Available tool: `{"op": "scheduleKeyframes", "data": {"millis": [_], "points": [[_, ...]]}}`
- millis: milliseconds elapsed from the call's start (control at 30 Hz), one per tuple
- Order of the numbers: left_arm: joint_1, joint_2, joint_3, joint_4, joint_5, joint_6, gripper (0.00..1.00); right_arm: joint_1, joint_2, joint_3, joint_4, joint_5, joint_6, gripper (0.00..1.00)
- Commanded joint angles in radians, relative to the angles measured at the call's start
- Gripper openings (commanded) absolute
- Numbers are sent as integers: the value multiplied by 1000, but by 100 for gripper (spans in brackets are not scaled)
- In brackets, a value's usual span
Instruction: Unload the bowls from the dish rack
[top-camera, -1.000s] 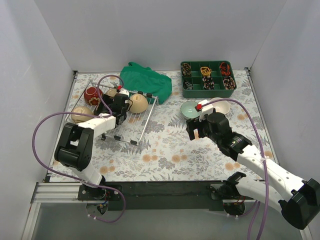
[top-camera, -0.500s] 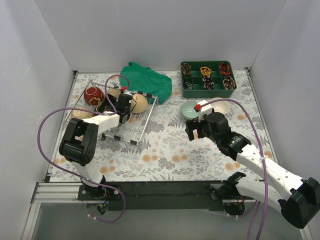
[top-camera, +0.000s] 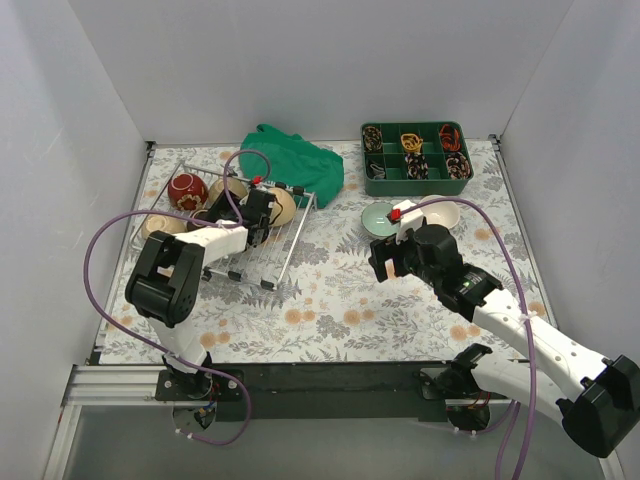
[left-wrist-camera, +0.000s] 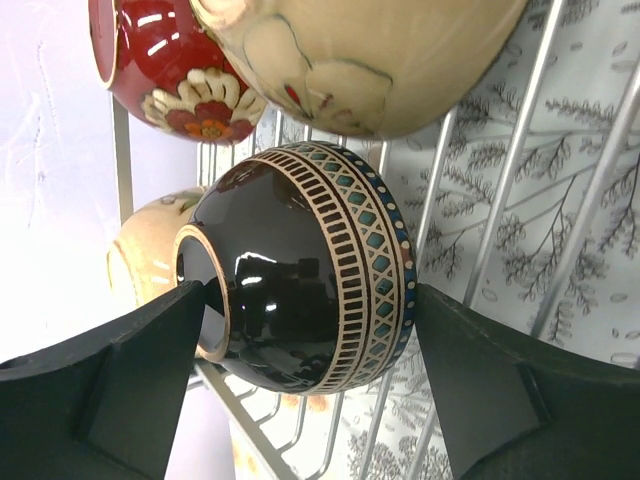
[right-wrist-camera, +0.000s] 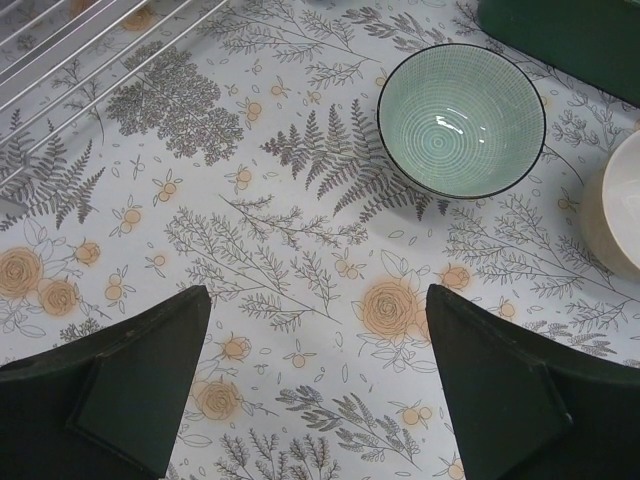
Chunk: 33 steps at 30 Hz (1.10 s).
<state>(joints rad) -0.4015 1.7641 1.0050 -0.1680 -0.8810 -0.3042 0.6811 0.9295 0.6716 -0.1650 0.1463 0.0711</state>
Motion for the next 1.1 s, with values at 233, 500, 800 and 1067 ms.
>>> {"op": "scheduleKeyframes", "data": {"millis": [233,500,800,1067], "points": [[-60,-11,43,-235,46,-142,49,3,-35,-3,50,-11,-14,96],[-99,-74,90,-323,105,-242,40,3,-46,-1,50,-11,-16,96],[-99,-152,136,-341,128,-257,21,3,-43,6,50,-34,-22,95],[-69,-198,158,-341,140,-289,2,3,-34,19,50,-68,-21,95]]}}
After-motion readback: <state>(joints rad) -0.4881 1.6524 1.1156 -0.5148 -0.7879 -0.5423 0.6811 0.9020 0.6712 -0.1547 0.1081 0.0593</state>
